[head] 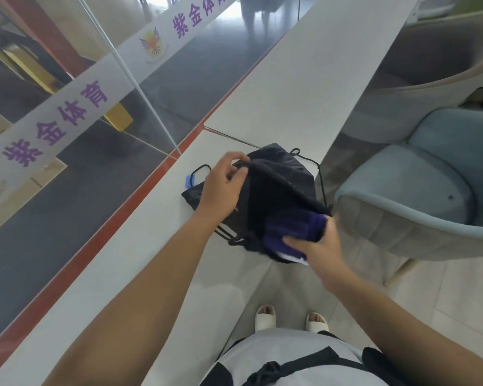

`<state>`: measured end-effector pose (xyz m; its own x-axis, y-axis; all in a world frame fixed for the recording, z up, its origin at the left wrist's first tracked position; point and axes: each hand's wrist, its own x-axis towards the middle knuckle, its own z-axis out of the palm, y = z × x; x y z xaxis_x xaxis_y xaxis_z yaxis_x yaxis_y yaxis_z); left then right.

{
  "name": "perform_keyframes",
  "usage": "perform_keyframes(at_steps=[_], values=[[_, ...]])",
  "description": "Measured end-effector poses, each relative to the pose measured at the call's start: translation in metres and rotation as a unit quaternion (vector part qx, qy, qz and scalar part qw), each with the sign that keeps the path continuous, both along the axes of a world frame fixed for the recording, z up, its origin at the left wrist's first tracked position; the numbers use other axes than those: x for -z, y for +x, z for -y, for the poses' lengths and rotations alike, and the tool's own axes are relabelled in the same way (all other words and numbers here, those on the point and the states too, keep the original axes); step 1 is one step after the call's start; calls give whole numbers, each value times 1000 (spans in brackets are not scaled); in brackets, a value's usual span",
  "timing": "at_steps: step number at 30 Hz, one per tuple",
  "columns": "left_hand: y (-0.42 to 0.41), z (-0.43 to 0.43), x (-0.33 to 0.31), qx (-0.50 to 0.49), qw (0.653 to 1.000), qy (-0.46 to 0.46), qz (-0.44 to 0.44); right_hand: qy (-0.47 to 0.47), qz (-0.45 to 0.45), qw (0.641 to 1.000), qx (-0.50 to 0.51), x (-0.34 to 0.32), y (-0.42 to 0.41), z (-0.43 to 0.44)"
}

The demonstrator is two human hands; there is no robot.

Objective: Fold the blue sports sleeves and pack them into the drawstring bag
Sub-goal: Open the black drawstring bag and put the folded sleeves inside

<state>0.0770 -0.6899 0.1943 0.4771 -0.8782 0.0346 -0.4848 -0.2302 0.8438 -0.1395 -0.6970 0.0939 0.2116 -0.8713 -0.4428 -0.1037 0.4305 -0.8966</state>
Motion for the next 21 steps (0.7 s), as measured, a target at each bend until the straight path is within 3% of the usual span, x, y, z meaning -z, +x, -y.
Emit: perform_keyframes(at_steps=[3,8,10,16,21], values=[[4,15,-19,5,998,-1,60,-72,-105,985,-120,8,-4,-13],[20,17,-31,88,960,94,248,-120,-155,973,-119,7,-17,-3],[20,17,-30,134,939,146,280,-142,-177,965,-129,3,-21,3],[10,29,-25,293,891,289,193,-185,-170,961,-117,-6,-24,13],[-3,44,-33,332,889,290,122,-179,-132,968,-115,-7,5,17]])
